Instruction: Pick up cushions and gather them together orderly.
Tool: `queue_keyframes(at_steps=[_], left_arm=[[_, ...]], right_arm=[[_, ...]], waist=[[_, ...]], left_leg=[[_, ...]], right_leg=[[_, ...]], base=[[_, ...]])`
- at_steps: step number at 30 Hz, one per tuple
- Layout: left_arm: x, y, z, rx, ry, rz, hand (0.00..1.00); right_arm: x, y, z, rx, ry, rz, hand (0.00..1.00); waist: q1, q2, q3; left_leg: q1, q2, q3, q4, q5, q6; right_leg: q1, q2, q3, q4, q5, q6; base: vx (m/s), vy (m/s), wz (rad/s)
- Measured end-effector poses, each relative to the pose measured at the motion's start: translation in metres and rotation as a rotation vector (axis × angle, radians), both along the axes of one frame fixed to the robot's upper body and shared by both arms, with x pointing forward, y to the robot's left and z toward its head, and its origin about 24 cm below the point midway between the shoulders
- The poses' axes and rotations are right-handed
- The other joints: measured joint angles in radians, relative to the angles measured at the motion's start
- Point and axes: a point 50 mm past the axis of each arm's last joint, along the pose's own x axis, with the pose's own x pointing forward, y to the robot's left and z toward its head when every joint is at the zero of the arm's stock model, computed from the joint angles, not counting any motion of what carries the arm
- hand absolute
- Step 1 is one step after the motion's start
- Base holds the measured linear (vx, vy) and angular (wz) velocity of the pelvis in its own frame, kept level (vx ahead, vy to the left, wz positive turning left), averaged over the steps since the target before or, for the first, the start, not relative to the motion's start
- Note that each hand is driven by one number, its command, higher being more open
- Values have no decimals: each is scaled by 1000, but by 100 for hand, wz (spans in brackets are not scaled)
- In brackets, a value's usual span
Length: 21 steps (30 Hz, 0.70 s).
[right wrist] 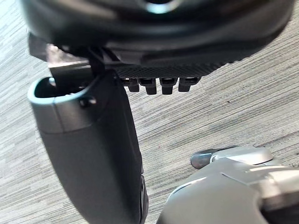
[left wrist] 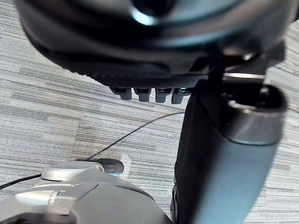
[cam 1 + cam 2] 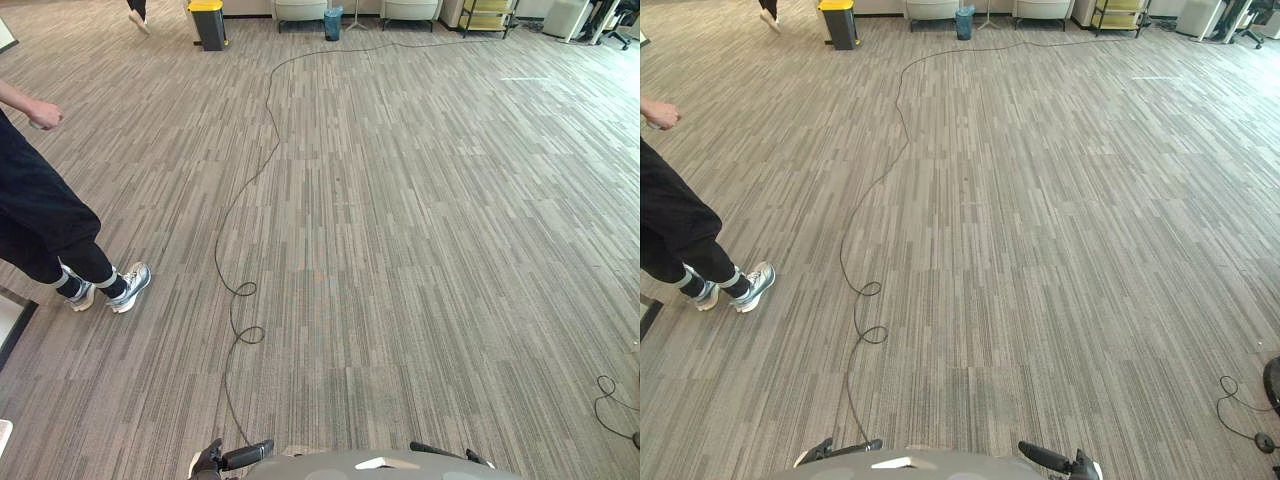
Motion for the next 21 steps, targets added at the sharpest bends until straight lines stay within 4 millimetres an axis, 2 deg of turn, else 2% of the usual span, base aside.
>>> queue_keyframes(at_steps=[4, 6, 11, 21], left_arm=[[2, -1, 0, -1, -4, -3, 100], [4, -1, 0, -2, -10, -6, 100], [7, -2, 0, -4, -13, -19, 100], [13, 1, 1, 5, -13, -55, 100]], right_arm=[[13, 0, 1, -1, -29, 7, 100], [18, 0, 2, -1, -43, 12, 100], [23, 1, 3, -1, -54, 17, 100], [25, 2, 3, 1, -55, 18, 100]], waist=[[-9, 4, 16], [-9, 5, 23], [-9, 6, 36], [-10, -4, 57]], left_leg=[[13, 2, 5, -24, 10, -14], [14, 2, 3, -31, 17, -9], [27, 3, -2, -73, 48, -3], [4, 3, -7, -82, 55, 5]], right_leg=[[3, 2, -2, -6, 0, 0], [3, 3, -11, -9, 0, 0], [3, 6, -27, -11, 1, -2], [4, 6, -58, -35, 4, -7]], base=[[0, -30, -3], [-41, -42, 5], [-64, -36, 7], [-36, -21, 6]])
